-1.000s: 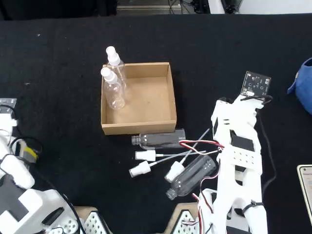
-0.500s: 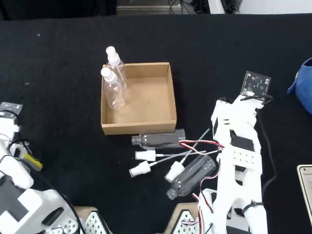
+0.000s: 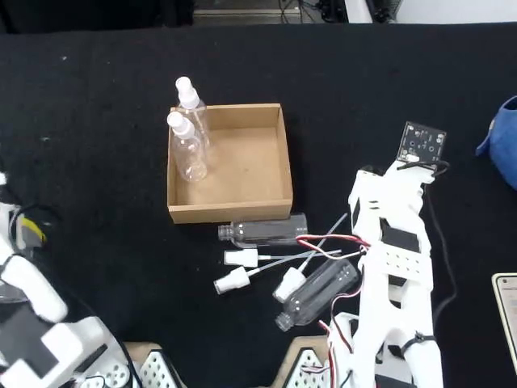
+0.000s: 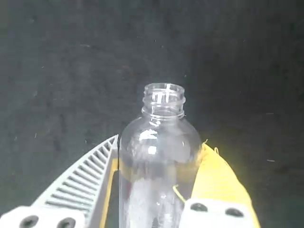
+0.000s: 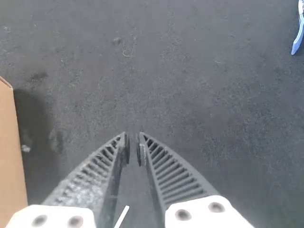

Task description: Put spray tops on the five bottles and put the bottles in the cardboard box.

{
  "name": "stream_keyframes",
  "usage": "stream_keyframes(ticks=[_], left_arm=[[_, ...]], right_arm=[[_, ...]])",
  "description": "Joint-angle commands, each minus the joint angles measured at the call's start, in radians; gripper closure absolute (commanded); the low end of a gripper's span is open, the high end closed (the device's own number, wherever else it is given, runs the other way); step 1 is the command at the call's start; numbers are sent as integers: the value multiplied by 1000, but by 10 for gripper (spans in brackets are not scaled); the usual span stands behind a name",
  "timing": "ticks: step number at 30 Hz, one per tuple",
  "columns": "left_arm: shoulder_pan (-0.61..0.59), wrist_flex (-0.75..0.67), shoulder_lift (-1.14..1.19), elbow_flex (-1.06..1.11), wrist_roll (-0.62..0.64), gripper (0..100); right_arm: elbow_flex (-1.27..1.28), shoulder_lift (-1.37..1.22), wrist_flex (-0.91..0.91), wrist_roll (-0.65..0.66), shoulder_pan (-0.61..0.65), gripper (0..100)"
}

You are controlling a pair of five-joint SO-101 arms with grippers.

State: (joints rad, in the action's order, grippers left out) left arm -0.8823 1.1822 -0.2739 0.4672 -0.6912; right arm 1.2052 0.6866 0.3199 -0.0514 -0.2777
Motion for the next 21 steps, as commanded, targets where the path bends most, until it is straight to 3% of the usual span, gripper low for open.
stream_keyframes(ticks=[1, 5, 10, 16, 21], left_arm=[[74, 110, -160, -58, 46, 970], [140, -54, -232, 77, 126, 970], [214, -253, -295, 214, 253, 970], [265, -408, -381, 361, 385, 970], [282, -499, -427, 444, 528, 970]], right_arm=[[-10, 28, -18, -8, -15, 986], [-59, 28, 43, -8, -21, 986], [-271, 28, 364, 18, -14, 986], [-455, 24, 577, 218, -2, 985], [-461, 28, 717, 434, 135, 897]])
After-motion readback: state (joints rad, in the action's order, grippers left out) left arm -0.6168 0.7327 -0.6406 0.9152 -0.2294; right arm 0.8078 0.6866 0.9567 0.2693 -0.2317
